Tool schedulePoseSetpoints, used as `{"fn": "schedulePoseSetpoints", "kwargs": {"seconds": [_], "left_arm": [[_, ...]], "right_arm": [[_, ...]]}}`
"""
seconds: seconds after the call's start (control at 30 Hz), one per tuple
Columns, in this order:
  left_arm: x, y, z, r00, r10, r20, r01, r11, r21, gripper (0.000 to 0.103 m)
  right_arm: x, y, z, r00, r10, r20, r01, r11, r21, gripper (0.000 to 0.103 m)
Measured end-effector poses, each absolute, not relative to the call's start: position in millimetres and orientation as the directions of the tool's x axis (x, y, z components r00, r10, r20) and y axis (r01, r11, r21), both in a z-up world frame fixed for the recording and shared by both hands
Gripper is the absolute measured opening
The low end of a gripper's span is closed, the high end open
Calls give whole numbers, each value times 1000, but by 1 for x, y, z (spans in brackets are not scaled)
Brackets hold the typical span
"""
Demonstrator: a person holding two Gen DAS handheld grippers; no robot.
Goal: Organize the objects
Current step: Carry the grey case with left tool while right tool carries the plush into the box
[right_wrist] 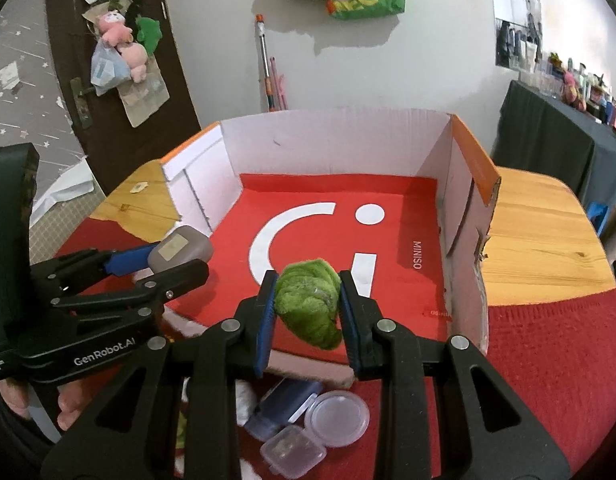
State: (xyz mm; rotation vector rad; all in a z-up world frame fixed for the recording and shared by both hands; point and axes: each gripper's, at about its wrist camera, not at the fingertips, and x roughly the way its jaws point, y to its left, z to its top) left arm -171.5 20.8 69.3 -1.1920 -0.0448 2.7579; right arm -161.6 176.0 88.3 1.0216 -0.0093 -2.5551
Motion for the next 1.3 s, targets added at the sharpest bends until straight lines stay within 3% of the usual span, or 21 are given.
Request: {"fn": "schedulePoseSetpoints", "kwargs": {"seconds": [0.73, 1.3], "left_arm": [[-208, 32, 38, -592, 159, -790, -138, -986, -95, 54], [-216, 38, 28, -567, 163, -808, -146, -985, -96, 54]], "right_arm": [[-212, 174, 49, -563, -287, -775, 314, -942, 121, 28], [-218, 175, 40, -536, -259, -804, 312, -945, 96, 28]]}}
